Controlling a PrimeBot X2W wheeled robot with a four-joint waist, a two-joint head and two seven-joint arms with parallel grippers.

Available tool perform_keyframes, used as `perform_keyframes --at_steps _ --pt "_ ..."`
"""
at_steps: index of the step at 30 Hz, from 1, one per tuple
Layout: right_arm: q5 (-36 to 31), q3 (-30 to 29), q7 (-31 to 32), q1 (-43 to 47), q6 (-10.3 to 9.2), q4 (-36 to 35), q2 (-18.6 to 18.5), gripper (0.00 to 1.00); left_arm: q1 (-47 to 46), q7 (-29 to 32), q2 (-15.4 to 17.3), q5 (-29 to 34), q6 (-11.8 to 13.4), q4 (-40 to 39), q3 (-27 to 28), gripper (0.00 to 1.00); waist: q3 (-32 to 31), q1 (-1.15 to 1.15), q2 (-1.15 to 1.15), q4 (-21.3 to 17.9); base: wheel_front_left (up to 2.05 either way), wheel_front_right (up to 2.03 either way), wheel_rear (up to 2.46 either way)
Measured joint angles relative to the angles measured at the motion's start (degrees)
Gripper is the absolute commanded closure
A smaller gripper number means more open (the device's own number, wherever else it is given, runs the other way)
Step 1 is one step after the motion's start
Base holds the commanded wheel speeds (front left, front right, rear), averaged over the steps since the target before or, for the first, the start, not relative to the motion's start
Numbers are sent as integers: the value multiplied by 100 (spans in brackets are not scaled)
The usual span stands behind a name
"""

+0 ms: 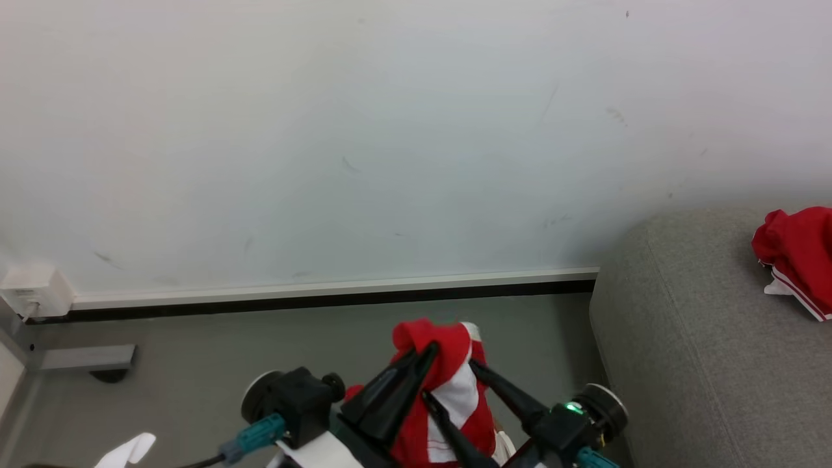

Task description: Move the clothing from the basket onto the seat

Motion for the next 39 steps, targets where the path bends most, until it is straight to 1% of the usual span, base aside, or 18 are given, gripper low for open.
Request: perform_keyframes --at_steps 4,8,9,10,14,19,21,23,25,27,32,39 --pt "339 335 233 -234 0 238 7 0 -5 108 21 -34 -123 -62 -109 100 14 0 0 -14 0 0 0" --pt "737 593 287 -482 0 400 -5 0 -7 156 30 -104 -229 -53 -181 100 14 0 0 -22 0 0 0" --pt "866 643 290 -526 0 419 -15 45 -6 158 30 -105 -231 -45 -194 100 9 0 0 -23 0 0 0" --pt "949 668 287 -572 0 435 -37 100 -6 164 29 -107 -240 -38 -203 100 5 0 0 -22 0 0 0" --pt "1250 833 264 -709 0 486 -151 100 -6 165 15 -132 -254 24 -221 100 -1 0 0 -12 0 0 0" --pt "1400 898 171 -792 0 532 -240 100 -7 140 46 -140 -207 138 -185 100 4 0 0 -22 0 0 0" --pt "1441 893 134 -817 0 539 -270 100 -6 98 62 -135 -186 187 -172 75 10 0 0 -38 0 0 0" --pt "1473 895 110 -838 0 539 -307 100 -3 57 69 -93 -154 238 -177 56 13 0 0 -60 0 0 0" --pt "1484 882 89 -842 0 538 -357 100 5 19 70 -86 -141 282 -169 0 23 0 0 -90 0 0 0" --pt "1484 832 80 -842 0 533 -414 100 17 -31 67 -75 -100 327 -167 0 37 0 0 -126 0 0 0" --pt "1408 680 37 -843 0 459 -524 100 48 -91 56 -58 -94 471 -177 0 83 0 0 -290 0 0 0" --pt "1205 376 46 -859 0 302 -636 100 66 -158 24 -53 -102 583 -171 0 174 0 0 -712 0 0 0"
